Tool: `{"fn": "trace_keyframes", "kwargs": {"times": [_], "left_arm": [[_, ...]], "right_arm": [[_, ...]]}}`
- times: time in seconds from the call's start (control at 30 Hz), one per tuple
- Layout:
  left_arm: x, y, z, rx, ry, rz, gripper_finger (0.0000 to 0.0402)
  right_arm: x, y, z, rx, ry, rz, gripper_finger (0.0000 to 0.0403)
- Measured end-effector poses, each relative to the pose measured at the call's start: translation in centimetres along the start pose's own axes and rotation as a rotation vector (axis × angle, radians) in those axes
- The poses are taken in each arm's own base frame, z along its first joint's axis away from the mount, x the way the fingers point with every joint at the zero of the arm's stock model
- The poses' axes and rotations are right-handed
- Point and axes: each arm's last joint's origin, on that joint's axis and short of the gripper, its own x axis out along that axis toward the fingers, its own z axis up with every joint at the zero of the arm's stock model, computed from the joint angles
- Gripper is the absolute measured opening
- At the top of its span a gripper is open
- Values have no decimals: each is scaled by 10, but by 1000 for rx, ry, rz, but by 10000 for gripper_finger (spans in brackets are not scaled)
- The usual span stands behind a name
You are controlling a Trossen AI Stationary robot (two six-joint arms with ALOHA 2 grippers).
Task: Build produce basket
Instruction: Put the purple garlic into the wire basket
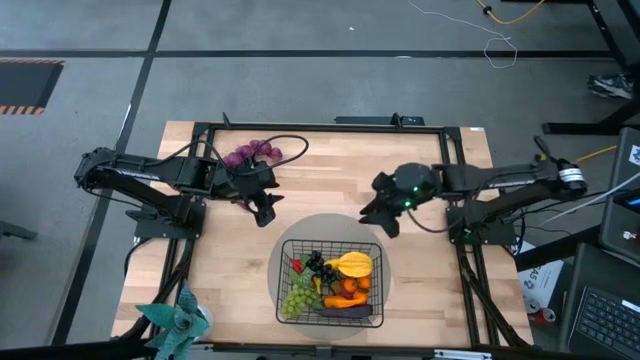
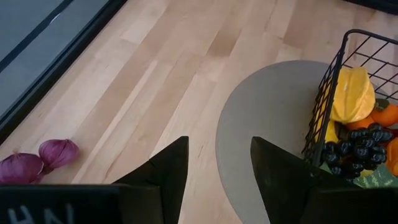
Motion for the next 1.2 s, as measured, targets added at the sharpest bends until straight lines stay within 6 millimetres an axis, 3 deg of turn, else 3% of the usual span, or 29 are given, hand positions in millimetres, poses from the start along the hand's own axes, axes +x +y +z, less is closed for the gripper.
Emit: {"fn": "trace_keyframes", "kwargs": {"times": [0.17,0.33,0.53,0.7,0.93,1.2], "left_arm": [[0,0,1,-3,-9,-3,167],[0,0,1,-21,-7,-3,167],[0,0,1,-27,-5,-3,167],[0,0,0,-26,-4,-2,167],[0,0,0,-26,-5,-2,167],[0,0,0,-25,-4,-2,167]], "right_arm": [[-20,-4,-4,-124,-4,-89,165],[-59,-5,-10,-220,-129,-262,165],[-90,-13,-34,-321,-326,-159,165],[-89,-38,-73,-296,-426,-77,165],[-67,-74,-120,-276,-586,39,165],[-67,-85,-142,-386,-610,151,165]]}}
